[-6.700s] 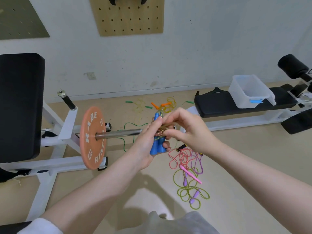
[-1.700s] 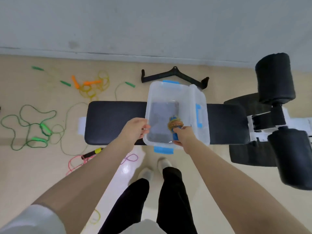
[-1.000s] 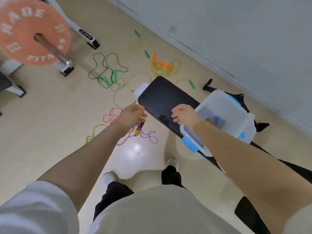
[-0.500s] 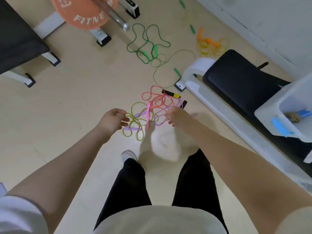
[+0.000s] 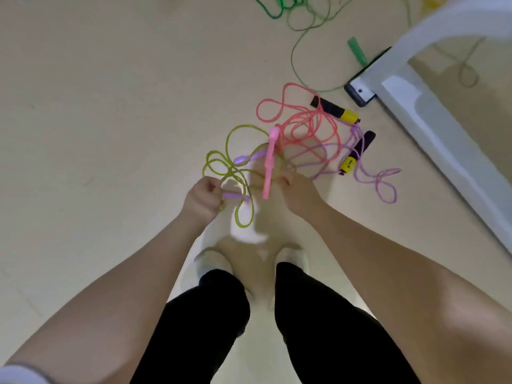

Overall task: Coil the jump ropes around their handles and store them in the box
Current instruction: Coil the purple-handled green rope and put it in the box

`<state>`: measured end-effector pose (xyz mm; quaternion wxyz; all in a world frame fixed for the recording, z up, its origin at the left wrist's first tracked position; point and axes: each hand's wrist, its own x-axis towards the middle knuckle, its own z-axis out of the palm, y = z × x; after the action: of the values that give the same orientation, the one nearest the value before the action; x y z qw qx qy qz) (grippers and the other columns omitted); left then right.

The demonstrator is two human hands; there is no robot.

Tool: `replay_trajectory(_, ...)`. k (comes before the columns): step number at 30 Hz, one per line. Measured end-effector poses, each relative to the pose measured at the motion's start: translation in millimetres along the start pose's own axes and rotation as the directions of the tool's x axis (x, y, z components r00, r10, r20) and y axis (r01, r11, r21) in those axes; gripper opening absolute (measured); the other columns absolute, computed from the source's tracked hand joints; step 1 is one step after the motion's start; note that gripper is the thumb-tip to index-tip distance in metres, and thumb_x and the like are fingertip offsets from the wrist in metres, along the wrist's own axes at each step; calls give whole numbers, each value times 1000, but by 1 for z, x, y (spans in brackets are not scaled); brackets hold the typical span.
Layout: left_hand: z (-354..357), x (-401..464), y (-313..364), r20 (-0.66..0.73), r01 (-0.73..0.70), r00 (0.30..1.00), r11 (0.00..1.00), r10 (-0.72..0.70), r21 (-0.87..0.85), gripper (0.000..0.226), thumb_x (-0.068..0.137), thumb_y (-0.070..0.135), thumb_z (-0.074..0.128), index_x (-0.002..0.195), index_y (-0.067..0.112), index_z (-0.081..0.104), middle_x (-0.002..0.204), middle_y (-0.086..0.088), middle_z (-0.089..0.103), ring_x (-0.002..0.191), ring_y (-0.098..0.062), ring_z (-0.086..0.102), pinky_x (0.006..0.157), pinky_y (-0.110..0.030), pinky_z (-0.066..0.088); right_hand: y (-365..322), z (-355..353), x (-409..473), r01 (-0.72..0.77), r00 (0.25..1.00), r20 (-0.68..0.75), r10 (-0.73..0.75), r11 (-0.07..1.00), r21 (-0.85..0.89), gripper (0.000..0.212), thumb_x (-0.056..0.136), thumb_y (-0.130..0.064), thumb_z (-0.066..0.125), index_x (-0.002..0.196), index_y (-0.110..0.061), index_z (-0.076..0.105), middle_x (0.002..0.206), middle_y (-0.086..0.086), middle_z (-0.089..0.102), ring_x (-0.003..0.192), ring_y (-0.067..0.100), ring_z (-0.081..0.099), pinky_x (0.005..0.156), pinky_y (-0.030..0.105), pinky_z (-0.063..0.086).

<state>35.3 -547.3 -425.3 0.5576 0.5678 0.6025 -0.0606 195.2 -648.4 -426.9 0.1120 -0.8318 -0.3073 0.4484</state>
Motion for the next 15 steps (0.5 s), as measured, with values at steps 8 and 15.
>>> replay_trajectory(8,58,164,-141,383,-551,829,482,408,681,63,75,40,18,112,23,66,111,-5,59,100,-29,55,78,-34,45,32,122,164,337,930,257,-264,892,-301,28,99,-17,37,107,-2,59,107,16,63,100,29,58,77,33,36)
replay_trajectory(15,59,201,-154,437,-596,757,238,485,767,16,85,24,46,100,24,42,76,-1,62,63,-24,61,60,-30,41,33,127,203,456,889,236,-392,797,-397,28,96,-14,38,102,-9,64,112,10,64,105,28,58,82,29,40)
